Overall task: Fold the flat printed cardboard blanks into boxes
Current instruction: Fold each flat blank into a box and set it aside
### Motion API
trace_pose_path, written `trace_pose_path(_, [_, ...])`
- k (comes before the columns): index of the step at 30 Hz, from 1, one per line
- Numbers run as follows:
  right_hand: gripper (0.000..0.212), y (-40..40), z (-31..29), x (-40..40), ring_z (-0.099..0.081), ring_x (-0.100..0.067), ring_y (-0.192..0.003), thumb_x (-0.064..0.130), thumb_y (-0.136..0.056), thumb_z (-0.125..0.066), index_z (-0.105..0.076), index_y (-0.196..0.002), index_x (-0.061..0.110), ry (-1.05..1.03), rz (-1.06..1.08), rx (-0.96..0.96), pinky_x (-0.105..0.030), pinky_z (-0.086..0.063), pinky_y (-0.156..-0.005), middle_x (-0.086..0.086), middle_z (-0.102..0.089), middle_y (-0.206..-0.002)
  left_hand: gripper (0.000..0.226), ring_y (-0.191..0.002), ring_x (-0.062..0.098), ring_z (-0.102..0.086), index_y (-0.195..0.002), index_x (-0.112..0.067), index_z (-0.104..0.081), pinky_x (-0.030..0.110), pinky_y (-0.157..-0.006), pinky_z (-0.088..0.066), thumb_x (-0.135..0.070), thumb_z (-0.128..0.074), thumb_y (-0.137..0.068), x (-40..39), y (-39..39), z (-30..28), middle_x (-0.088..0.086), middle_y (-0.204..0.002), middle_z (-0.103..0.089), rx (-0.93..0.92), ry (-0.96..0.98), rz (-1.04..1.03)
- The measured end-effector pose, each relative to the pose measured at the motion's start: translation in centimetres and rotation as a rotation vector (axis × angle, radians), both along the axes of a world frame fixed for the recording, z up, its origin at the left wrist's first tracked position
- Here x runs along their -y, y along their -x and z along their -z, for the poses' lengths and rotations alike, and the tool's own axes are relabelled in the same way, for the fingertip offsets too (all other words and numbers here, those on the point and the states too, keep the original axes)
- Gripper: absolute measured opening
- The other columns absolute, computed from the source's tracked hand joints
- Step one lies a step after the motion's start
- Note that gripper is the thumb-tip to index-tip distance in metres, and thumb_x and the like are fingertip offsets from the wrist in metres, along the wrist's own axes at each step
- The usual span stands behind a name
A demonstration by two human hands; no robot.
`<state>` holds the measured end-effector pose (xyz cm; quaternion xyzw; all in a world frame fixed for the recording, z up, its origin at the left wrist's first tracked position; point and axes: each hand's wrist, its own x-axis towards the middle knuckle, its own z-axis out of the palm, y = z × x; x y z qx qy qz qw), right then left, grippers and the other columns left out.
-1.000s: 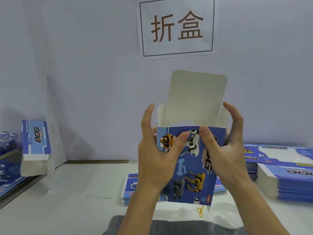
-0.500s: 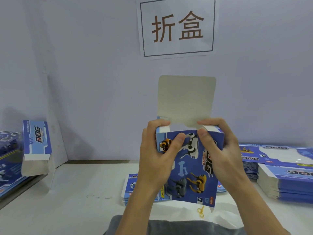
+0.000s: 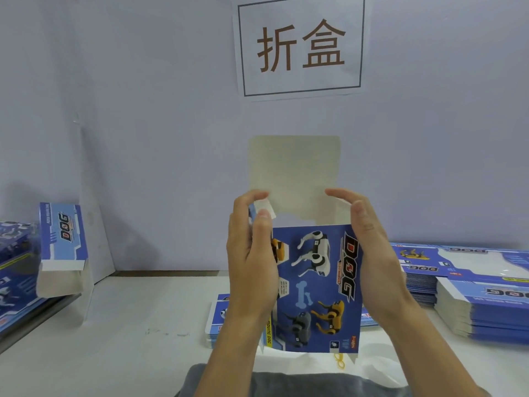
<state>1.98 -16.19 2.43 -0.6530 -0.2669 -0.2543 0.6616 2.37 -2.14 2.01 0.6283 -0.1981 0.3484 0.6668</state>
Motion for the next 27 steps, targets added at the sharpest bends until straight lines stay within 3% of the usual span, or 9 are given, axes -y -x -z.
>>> trace_pose_path(5, [0.043,0.1,0.38,-0.09,-0.071,-0.028,-0.087,0.053,-0.094,-0.03,-0.07,-0.099,0.038,-0.099,0.003,-0.055,-0.052,-0.057,-0.078,-0.006,-0.072,-0.1,0.032,-0.075,0.0,-0.055,-0.097,-0.013,-0.057,0.009,-0.057,-0.043,-0.036,-0.034,-0.093,0.19,-0.01,0.19,0.011,-0.102,-0.056,-0.007,0.002,0.005])
trace_pose_path(7, [0.039,0.07,0.19,-0.26,-0.068,-0.035,-0.089,0.048,-0.094,-0.034,-0.07,-0.093,0.035,-0.078,0.061,-0.047,-0.058,-0.054,-0.082,-0.01,-0.07,-0.097,0.035,-0.076,0.0,-0.055,-0.095,-0.008,-0.055,0.007,-0.06,-0.044,-0.036,-0.034,-0.094,0.3,-0.01,0.26,0.014,-0.099,-0.054,-0.007,0.0,0.002])
trace_pose_path(10, [0.029,0.09,-0.1,-0.46,-0.058,-0.051,-0.076,0.038,-0.087,-0.039,-0.068,-0.09,0.034,-0.042,0.098,-0.051,-0.06,-0.05,-0.07,-0.036,-0.056,-0.084,0.026,-0.072,-0.001,-0.052,-0.092,-0.012,-0.055,0.008,-0.056,-0.043,-0.03,-0.037,-0.089,0.15,0.03,0.2,0.009,-0.096,-0.055,-0.008,-0.003,0.019])
trace_pose_path(13, [0.032,0.14,-0.16,-0.46,-0.057,-0.037,-0.056,0.034,-0.083,-0.044,-0.058,-0.112,0.041,-0.124,0.06,-0.094,-0.041,-0.049,-0.046,-0.028,-0.057,-0.085,0.03,-0.067,-0.003,-0.053,-0.106,-0.024,-0.055,0.011,-0.05,-0.042,-0.024,-0.037,-0.082,-0.1,0.02,0.05,-0.008,-0.094,-0.058,-0.029,0.048,0.066])
trace_pose_path(16, [0.053,-0.03,-0.23,-0.37,-0.052,-0.016,-0.053,0.034,-0.081,-0.044,-0.047,-0.131,0.052,-0.129,0.041,-0.115,-0.026,-0.048,-0.048,-0.005,-0.058,-0.074,0.052,-0.07,-0.001,-0.055,-0.134,-0.043,-0.04,0.013,-0.057,-0.049,-0.026,-0.042,-0.085,-0.35,-0.11,0.07,-0.011,-0.096,-0.058,-0.062,0.089,0.09])
trace_pose_path(18, [0.048,-0.06,-0.41,-0.46,-0.052,-0.023,-0.062,0.033,-0.081,-0.041,-0.054,-0.118,0.062,-0.092,0.017,-0.12,-0.033,-0.049,-0.056,-0.011,-0.065,-0.082,0.054,-0.074,0.005,-0.053,-0.144,-0.044,-0.034,0.015,-0.058,-0.049,-0.021,-0.046,-0.097,-0.34,-0.14,-0.01,-0.002,-0.099,-0.057,-0.074,0.081,0.103])
trace_pose_path(22, [0.036,-0.23,-0.29,-0.42,-0.058,-0.033,-0.07,0.032,-0.08,-0.043,-0.058,-0.11,0.046,-0.111,0.026,-0.165,-0.042,-0.049,-0.062,-0.019,-0.067,-0.093,0.04,-0.074,0.01,-0.052,-0.12,-0.039,-0.054,0.015,-0.055,-0.047,-0.024,-0.044,-0.085,-0.26,-0.09,-0.29,-0.006,-0.088,-0.062,-0.066,0.094,0.103])
trace_pose_path(25, [0.026,-0.4,-0.01,-0.33,-0.058,-0.032,-0.068,0.031,-0.081,-0.045,-0.057,-0.103,0.038,-0.155,0.06,-0.151,-0.041,-0.047,-0.059,-0.018,-0.066,-0.093,0.022,-0.078,0.03,-0.056,-0.105,-0.028,-0.056,0.036,-0.058,-0.054,-0.035,-0.046,-0.086,-0.14,0.05,-0.25,0.013,-0.102,-0.062,-0.077,0.156,0.14])
trace_pose_path(27, [0.026,-0.55,0.15,-0.22,-0.062,-0.031,-0.07,0.031,-0.082,-0.046,-0.057,-0.105,0.033,-0.179,0.055,-0.126,-0.038,-0.048,-0.06,-0.014,-0.068,-0.098,0.018,-0.075,0.034,-0.052,-0.101,-0.027,-0.055,0.033,-0.054,-0.052,-0.039,-0.046,-0.09,-0.1,0.15,-0.17,0.019,-0.101,-0.057,-0.063,0.162,0.148])
